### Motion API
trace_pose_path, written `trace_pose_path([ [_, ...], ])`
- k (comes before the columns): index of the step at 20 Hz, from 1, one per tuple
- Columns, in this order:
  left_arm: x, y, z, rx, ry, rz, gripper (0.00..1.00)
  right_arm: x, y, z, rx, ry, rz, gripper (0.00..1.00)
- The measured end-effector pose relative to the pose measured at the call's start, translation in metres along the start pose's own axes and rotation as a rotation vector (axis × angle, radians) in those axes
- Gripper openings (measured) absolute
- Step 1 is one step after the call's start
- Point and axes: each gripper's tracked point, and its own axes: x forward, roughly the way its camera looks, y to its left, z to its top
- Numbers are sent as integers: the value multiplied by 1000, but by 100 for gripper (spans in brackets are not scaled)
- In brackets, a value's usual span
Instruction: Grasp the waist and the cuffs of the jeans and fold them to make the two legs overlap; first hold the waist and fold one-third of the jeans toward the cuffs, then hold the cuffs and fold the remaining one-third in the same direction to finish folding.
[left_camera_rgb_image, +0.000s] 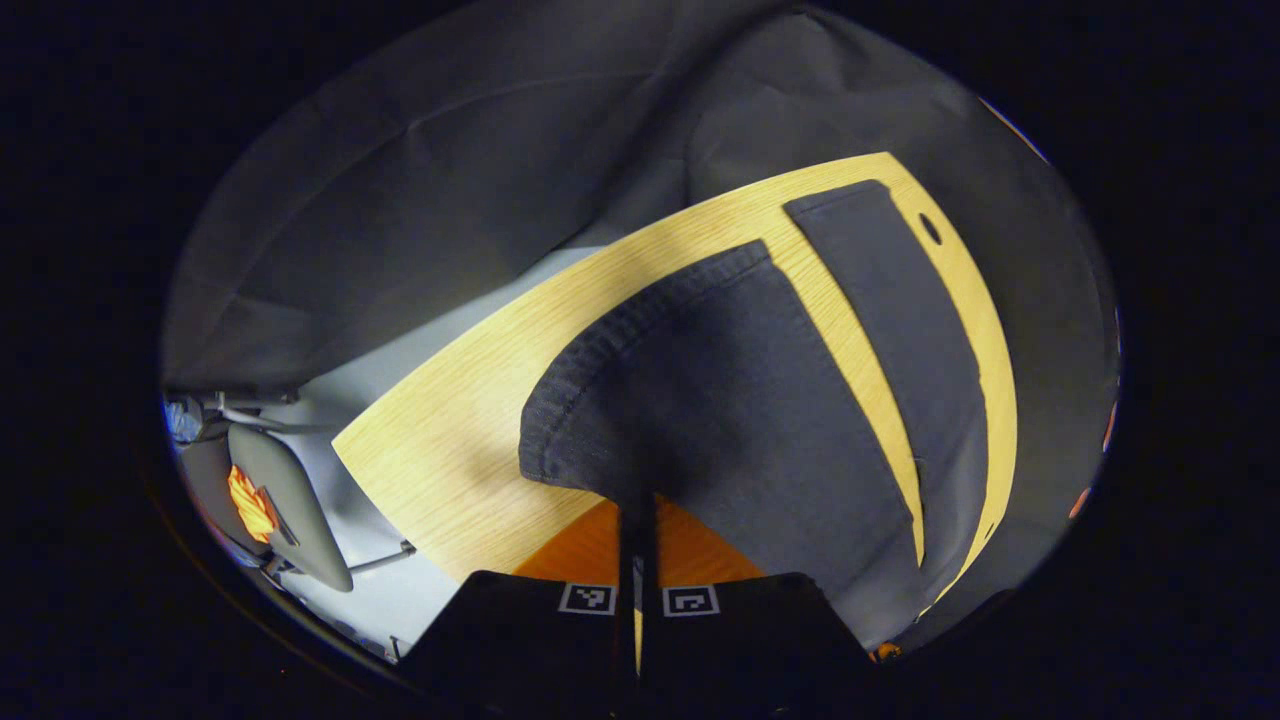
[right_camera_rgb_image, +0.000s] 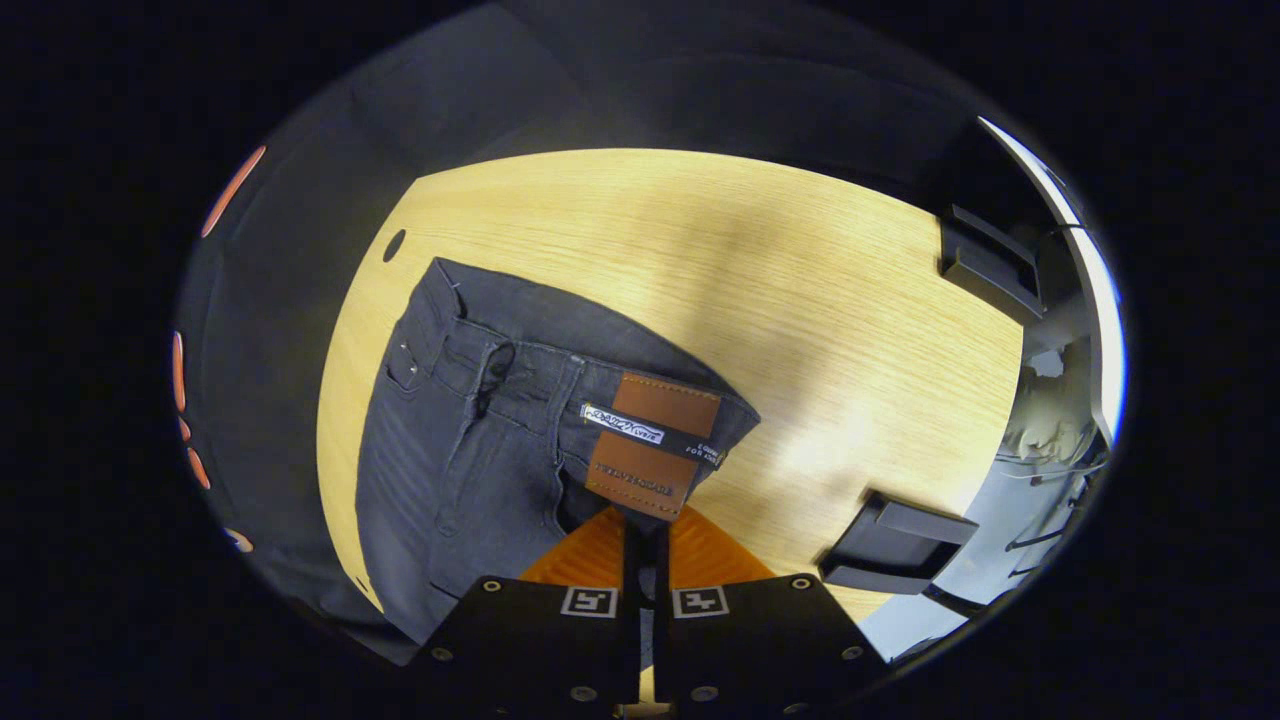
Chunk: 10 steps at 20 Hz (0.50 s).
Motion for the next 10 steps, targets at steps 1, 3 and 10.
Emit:
trace_pose_path([
  [1, -6, -3, 3, 0, -28, -30, 2, -4, 4, 3, -6, -17, 12, 6],
  [3, -21, -21, 16, -9, -68, -112, 2, -14, 12, 7, -19, -41, 30, 6],
  [10, -63, -75, 56, 76, -180, -212, 2, -47, 65, 26, -43, -89, 151, 0],
])
